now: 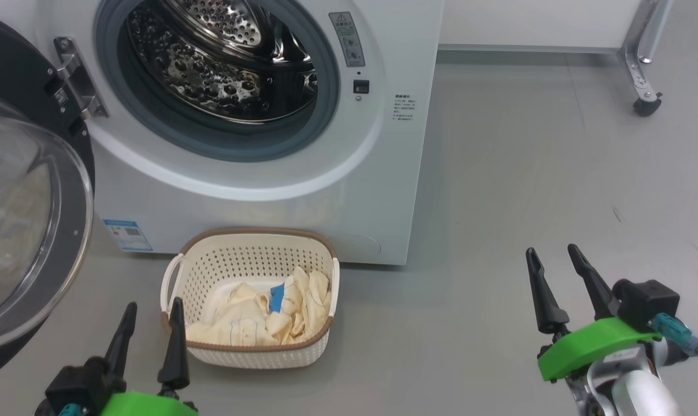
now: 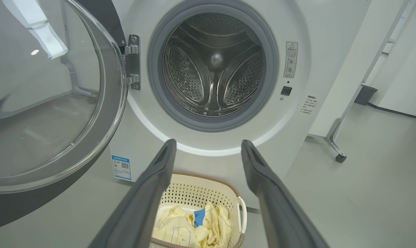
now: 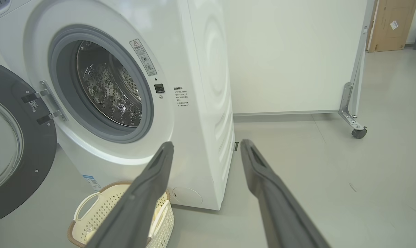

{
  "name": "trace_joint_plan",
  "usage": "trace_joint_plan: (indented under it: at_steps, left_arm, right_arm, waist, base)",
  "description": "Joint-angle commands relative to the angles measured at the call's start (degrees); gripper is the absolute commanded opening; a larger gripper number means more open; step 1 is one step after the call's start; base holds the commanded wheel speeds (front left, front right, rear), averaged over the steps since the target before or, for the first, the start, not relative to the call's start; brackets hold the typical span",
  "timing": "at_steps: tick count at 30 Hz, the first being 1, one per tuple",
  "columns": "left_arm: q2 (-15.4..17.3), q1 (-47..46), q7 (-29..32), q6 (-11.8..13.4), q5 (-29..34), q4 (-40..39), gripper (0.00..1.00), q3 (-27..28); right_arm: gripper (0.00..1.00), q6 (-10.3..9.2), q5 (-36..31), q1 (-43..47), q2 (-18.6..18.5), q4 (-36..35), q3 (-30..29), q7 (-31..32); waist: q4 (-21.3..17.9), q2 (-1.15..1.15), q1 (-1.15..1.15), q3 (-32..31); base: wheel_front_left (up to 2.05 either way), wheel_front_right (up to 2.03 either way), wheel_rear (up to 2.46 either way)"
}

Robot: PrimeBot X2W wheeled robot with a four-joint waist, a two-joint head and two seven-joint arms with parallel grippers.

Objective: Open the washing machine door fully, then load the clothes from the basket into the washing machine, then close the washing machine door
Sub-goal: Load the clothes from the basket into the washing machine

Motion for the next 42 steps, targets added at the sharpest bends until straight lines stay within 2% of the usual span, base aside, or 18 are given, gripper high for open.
trace_joint_plan:
  at_steps: [1, 13, 42]
  left_arm:
    - [0.89, -2.19, -0.81, 0.19, 0.50, -2.01, 1.00, 2.42]
    - [0.52, -1.88, -0.81, 0.34, 3.08, -1.61, 1.00, 2.38]
    - [0.20, -2.30, -0.81, -0.15, 3.66, -1.08, 1.00, 2.28]
  right_arm:
    - [1.00, -0.16, -0.61, -1.88, -0.49, -1.88, 1.03, -0.22]
    - [1.00, -0.16, -0.61, -1.96, -0.46, -1.55, 1.54, -0.10]
    - [1.00, -0.16, -0.69, -2.29, -0.50, -1.89, 1.24, -0.11]
  waist:
    - [0.09, 0.00, 0.00, -0.01]
    - [1.04, 0.00, 0.00, -0.19]
    - [0.73, 0.00, 0.00, 0.62]
  base:
    - [1.96, -1.96, 0.00]
    - [1.08, -1.08, 0.00]
    - [0.01, -0.01, 0.00]
